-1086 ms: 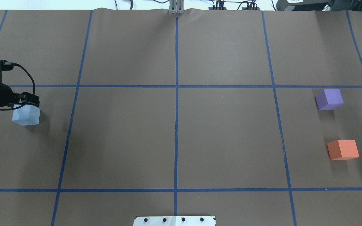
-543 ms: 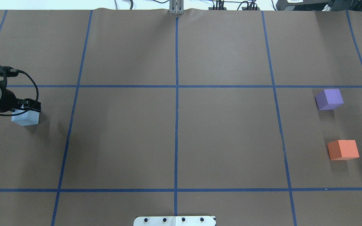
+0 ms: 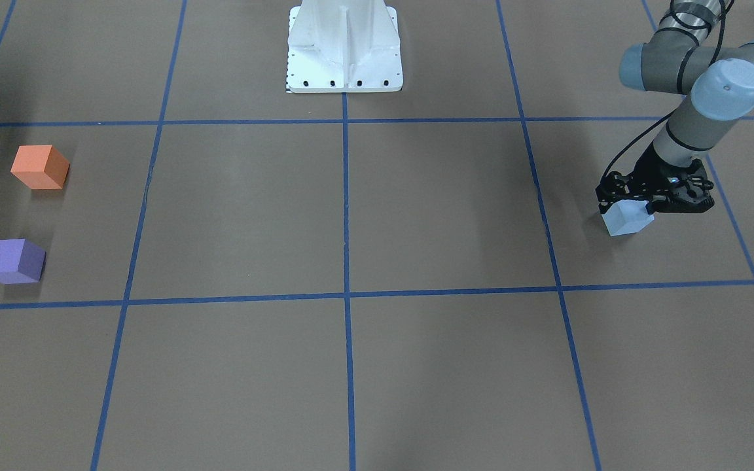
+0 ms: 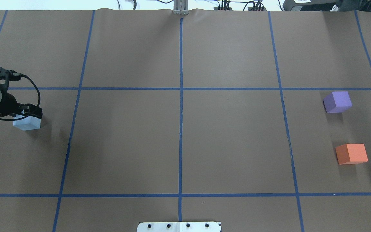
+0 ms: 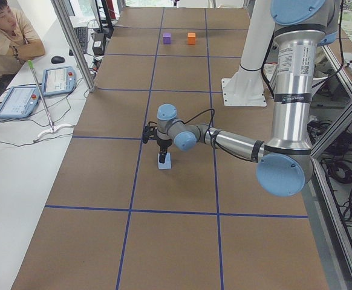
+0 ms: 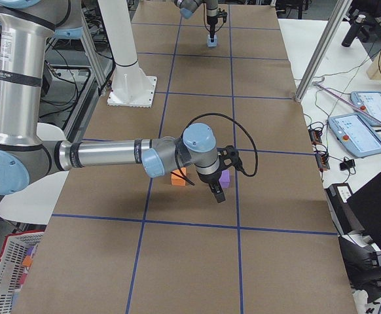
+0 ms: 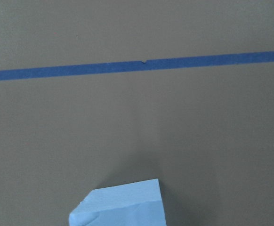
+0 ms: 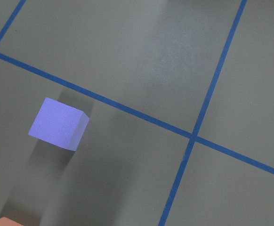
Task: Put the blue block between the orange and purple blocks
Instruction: 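Close the left gripper on the light blue cube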
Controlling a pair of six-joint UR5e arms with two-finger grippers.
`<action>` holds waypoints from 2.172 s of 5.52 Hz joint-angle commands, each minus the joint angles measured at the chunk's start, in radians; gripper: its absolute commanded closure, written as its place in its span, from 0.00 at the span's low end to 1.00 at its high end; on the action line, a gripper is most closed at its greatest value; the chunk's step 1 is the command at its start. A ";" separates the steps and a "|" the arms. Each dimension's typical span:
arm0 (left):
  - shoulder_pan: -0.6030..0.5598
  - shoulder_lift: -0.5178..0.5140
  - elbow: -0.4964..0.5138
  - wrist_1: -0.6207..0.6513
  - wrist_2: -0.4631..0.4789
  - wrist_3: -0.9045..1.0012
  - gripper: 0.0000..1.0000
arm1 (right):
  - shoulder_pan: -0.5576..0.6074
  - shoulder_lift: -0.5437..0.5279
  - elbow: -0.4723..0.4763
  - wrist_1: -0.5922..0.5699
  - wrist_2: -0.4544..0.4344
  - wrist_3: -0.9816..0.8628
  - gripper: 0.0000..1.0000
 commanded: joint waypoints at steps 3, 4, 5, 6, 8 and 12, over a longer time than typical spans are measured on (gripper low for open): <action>-0.028 -0.011 0.006 0.080 0.006 0.097 0.00 | 0.000 -0.002 0.000 0.000 0.001 0.001 0.00; -0.024 -0.033 0.022 0.079 0.006 0.055 0.00 | 0.000 -0.003 0.000 0.000 -0.001 0.000 0.00; -0.016 -0.030 0.022 0.079 0.008 0.047 0.00 | 0.000 -0.003 0.000 0.000 0.001 0.000 0.00; -0.011 -0.024 0.034 0.077 0.020 0.047 0.00 | 0.000 -0.003 -0.002 0.000 -0.001 0.000 0.00; 0.018 -0.028 0.056 0.072 0.045 0.045 0.00 | 0.000 -0.005 0.000 0.000 0.001 0.000 0.00; 0.032 -0.031 0.015 0.074 0.037 0.060 0.83 | 0.000 -0.003 0.000 0.000 -0.001 0.001 0.00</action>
